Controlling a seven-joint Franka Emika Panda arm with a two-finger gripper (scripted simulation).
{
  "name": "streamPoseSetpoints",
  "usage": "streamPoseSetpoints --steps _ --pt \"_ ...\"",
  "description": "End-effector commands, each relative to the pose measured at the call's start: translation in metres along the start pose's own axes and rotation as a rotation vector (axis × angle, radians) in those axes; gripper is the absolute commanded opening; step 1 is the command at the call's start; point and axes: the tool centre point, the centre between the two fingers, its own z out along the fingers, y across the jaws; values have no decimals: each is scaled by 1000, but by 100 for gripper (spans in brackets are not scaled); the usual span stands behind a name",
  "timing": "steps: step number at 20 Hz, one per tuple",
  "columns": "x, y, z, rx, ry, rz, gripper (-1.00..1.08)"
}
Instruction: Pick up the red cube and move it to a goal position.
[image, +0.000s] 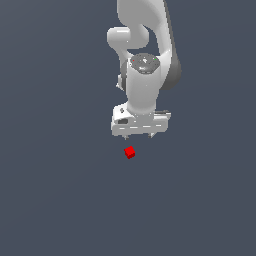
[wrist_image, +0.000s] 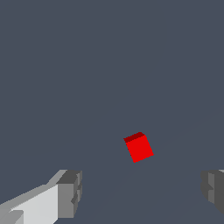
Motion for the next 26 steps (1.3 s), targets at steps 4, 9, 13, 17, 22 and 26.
streamPoseSetpoints --steps 4,9,13,17,22,26 --pt "0 0 2 0 0 -6 100" --pt "-3 3 17 0 -3 -42 100" --pt "-7 6 39 0 -7 -96 100" --pt "-13 12 70 0 -13 -172 100" --pt "-19 20 113 0 -21 -276 100" --pt "-22 26 139 -1 -26 -338 100"
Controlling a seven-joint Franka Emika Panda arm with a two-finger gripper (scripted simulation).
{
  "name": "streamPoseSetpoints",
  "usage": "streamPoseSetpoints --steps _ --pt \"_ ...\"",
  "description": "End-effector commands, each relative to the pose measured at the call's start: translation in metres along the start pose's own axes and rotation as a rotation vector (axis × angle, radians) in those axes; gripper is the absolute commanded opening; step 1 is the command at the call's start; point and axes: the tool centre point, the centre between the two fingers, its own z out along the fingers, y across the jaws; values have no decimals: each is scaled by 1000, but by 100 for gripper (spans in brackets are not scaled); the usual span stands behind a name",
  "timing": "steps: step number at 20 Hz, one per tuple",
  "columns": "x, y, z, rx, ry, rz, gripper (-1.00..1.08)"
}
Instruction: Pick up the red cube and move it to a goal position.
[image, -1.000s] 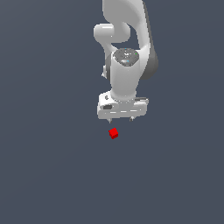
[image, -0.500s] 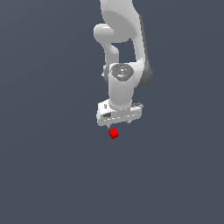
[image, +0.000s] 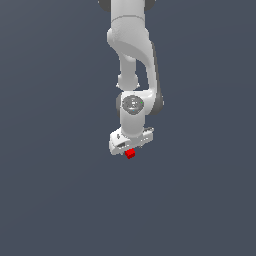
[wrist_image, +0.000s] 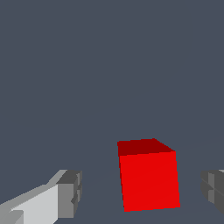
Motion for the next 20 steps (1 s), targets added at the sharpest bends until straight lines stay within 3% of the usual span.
streamPoseSetpoints --steps 1,9,10,20 --pt "-2 3 14 -1 -1 -37 100" --pt "-4 7 33 -3 -5 -81 100" --pt "-4 7 33 -3 -5 -81 -100" --pt "-4 7 32 -3 -5 -81 -100"
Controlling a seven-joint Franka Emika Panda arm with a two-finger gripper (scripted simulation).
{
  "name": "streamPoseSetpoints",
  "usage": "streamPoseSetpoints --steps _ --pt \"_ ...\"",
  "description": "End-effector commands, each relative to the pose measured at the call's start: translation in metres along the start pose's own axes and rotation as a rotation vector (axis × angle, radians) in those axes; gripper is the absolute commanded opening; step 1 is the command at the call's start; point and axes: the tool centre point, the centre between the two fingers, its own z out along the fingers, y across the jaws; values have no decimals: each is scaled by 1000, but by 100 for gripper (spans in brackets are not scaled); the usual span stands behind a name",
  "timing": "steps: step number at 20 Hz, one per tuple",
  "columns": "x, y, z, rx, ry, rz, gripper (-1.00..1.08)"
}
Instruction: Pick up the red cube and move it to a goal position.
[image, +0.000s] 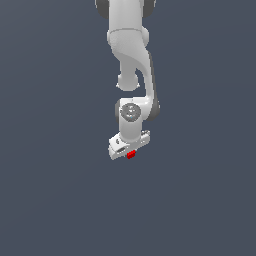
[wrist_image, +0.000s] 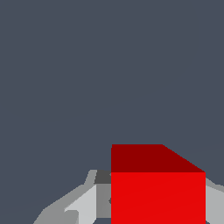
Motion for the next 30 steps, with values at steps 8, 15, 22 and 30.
streamPoseSetpoints --steps 8,15,22,30 --pt "-6 2 -15 0 0 0 -100" --pt "-23 9 -52 -1 0 -1 -100" --pt "-49 20 -114 -1 0 -1 -100" --pt "-82 34 -195 0 1 -1 -100"
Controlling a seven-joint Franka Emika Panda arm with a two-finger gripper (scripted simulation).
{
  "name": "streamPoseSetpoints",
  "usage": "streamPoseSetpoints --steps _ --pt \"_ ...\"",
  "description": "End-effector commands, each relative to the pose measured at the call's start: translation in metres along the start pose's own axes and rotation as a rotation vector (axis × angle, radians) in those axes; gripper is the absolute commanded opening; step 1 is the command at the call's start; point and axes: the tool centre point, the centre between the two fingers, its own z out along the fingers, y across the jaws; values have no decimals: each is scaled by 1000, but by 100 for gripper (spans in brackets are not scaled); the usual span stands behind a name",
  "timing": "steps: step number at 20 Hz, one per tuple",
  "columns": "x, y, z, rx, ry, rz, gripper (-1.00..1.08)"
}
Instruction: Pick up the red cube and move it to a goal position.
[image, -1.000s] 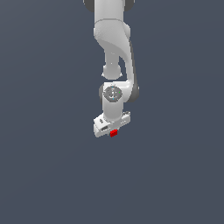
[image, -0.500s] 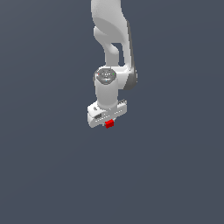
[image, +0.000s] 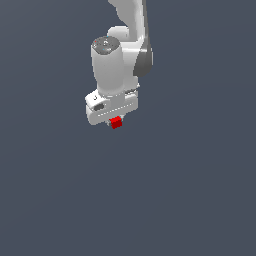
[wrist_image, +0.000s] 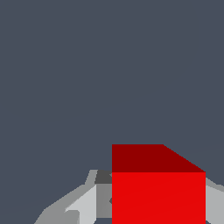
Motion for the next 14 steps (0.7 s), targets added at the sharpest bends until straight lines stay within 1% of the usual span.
streamPoseSetpoints --steps 1,8,14 --pt "-10 4 -25 1 0 0 -100" --pt "-31 15 -80 1 1 0 -100" --pt "-41 21 -107 1 0 0 -100"
